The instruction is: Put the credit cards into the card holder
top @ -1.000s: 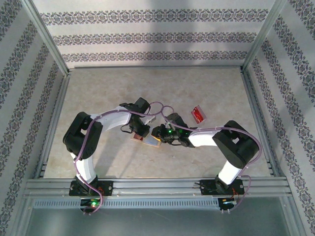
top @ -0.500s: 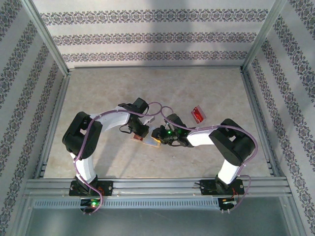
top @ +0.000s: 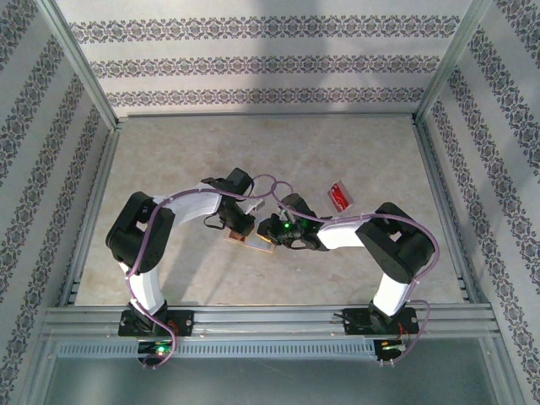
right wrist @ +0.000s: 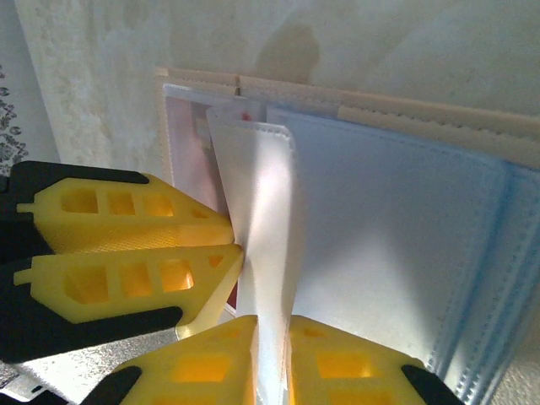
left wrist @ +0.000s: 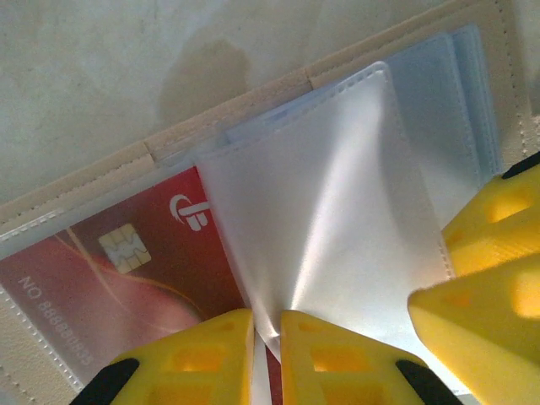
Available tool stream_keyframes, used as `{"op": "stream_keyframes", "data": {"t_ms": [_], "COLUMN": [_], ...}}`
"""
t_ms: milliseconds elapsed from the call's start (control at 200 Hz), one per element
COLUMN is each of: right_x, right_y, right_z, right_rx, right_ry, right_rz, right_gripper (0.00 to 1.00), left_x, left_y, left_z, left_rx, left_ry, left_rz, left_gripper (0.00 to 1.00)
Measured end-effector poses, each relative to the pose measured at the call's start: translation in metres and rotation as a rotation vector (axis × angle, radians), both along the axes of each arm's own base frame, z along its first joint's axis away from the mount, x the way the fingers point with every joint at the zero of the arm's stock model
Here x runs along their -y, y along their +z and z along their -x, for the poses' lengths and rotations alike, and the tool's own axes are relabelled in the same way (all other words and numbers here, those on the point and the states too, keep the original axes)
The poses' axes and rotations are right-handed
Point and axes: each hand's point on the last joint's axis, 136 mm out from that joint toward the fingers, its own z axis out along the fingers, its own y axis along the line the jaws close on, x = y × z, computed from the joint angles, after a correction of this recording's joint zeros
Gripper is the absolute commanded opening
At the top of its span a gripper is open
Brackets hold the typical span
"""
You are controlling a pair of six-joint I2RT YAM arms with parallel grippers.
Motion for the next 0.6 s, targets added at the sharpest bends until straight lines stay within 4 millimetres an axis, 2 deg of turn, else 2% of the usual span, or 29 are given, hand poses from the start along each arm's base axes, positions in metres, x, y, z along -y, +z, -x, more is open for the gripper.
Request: {"op": "stream_keyframes", "data": {"t_ms": [100, 220, 355, 450, 600], "right_x": [0.000, 0.000, -0.004, -0.009, -0.020], "right_y": [0.000, 0.001, 0.005, 0.012, 0.017], "right_z": [0.000, -0.001, -0.004, -0.009, -0.015], "right_rx": [0.003, 0.007, 0.020, 0.035, 0.045], "right_ry": [0.002, 0.003, 0.007, 0.011, 0.026], "right_rz": [0.000, -0.002, -0.008, -0.023, -0.040], "right_gripper": [0.09, 0.09, 0.18, 0.21, 0.22], "left_x": [0.000, 0.000, -0.004, -0.014, -0.041], "left_y": [0.001, 0.007, 0.030, 0.049, 0.070], "left_z": [0.001, -0.001, -0.008, -0.020, -0.039], "left_rx": [0.001, 0.015, 0.065, 0.111, 0.168], "left_ry": [-0.001, 0.001, 0.022, 0.059, 0.145], "left_rz": [0.004, 0.012, 0.045, 0.072, 0.093], "left_gripper": [0.17, 0.23, 0.25, 0.25, 0.26]}}
